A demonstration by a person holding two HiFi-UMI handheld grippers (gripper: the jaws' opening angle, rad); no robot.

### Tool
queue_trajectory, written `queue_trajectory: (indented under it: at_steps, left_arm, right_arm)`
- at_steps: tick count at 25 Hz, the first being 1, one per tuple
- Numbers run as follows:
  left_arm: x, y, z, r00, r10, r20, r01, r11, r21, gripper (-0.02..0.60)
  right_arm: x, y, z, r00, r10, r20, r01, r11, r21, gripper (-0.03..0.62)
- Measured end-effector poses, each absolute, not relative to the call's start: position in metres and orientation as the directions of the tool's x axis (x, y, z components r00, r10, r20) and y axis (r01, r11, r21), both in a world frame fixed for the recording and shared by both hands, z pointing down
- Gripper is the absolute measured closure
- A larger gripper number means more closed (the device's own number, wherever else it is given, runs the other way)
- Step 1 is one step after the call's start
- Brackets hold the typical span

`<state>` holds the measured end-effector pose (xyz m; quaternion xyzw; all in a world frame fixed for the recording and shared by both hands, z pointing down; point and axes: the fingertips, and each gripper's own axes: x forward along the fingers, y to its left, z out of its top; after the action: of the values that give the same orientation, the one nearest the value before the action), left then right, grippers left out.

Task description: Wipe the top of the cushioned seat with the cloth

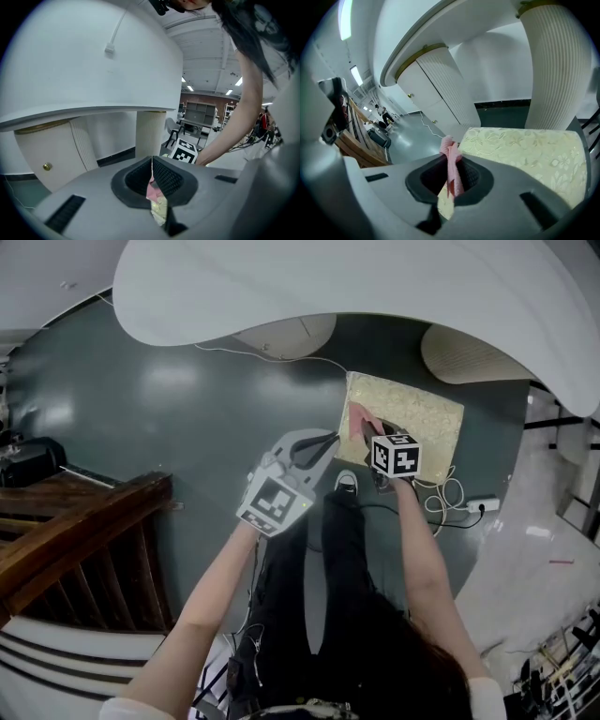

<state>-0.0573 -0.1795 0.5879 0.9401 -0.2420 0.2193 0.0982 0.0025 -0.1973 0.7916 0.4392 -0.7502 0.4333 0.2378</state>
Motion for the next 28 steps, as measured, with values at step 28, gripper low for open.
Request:
queue_trajectory:
  at_steps: [28]
  left_arm:
    - [0.041, -0.153, 0.587, 0.843, -0.32, 0.433, -0.401, -0.91, 0.108, 0.575]
  right_arm:
    - [0.22, -0.125, 0.825, -0.221, -0.437, 0.872, -0.968, -0.008, -0.249, 0.583]
